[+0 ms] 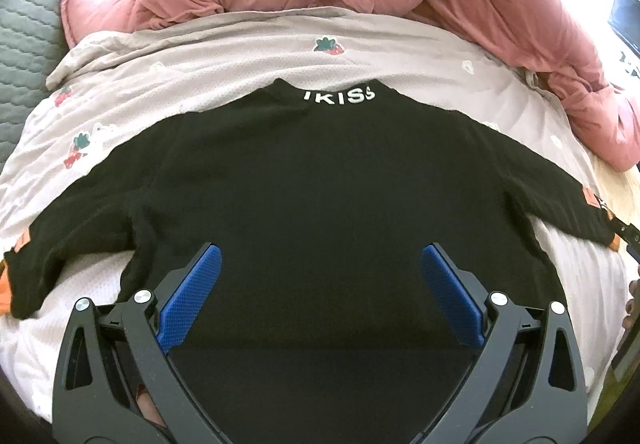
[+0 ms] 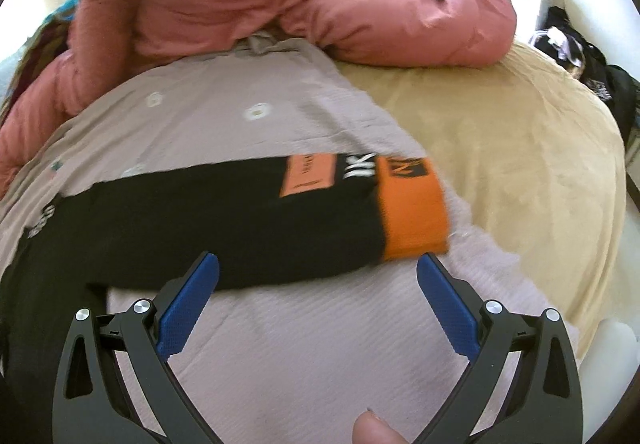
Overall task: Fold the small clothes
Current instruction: 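Move the right tool to the orange sleeve cuff and grasp it, then lift the sleeve with the right tool and carry it across the body, then lay the cuff on the sweatshirt body and open the right tool, then move the left tool to the other orange cuff and grasp it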
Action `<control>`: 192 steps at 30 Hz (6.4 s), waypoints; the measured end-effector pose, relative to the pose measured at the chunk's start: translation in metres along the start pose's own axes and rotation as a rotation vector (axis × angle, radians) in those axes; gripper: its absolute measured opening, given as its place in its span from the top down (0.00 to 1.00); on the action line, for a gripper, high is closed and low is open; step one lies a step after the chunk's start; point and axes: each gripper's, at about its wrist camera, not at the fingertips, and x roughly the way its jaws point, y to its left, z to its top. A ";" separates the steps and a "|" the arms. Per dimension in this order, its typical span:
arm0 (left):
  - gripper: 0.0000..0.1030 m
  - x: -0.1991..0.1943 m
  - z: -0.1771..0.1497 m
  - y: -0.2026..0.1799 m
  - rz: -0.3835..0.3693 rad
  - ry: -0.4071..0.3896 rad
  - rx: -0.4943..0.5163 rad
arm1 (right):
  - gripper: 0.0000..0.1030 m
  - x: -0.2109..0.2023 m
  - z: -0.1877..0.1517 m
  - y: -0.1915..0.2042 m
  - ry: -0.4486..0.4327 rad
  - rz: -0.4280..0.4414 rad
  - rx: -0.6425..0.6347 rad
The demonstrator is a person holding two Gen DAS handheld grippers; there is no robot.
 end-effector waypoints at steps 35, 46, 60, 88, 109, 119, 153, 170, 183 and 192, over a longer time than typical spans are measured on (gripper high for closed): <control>0.09 0.061 0.030 0.036 0.008 0.027 -0.115 | 0.82 0.020 0.044 -0.031 -0.017 0.024 -0.004; 0.09 0.049 0.030 0.053 -0.018 -0.018 -0.136 | 0.84 0.005 0.065 -0.004 -0.106 -0.111 -0.125; 0.09 0.037 0.025 0.073 -0.021 -0.051 -0.148 | 0.88 -0.067 0.064 0.106 -0.161 0.281 -0.216; 0.09 0.025 0.005 0.109 -0.113 -0.094 -0.203 | 0.90 -0.076 -0.022 0.351 0.064 0.694 -0.499; 0.30 0.044 0.004 0.114 -0.311 -0.051 -0.286 | 0.59 -0.048 -0.023 0.329 0.016 0.616 -0.472; 0.97 0.066 0.015 0.106 -0.229 -0.029 -0.269 | 0.59 -0.014 -0.006 0.256 0.011 0.487 -0.334; 0.64 0.043 -0.007 0.119 -0.092 -0.005 -0.136 | 0.35 0.019 -0.065 0.274 0.160 0.431 -0.564; 0.10 -0.013 -0.014 0.145 0.026 -0.105 -0.167 | 0.07 -0.024 -0.064 0.287 0.090 0.497 -0.565; 0.09 -0.049 -0.031 0.183 0.116 -0.149 -0.223 | 0.05 -0.060 -0.086 0.325 0.065 0.574 -0.641; 0.09 -0.071 -0.044 0.222 0.180 -0.167 -0.295 | 0.05 -0.080 -0.106 0.361 0.069 0.638 -0.700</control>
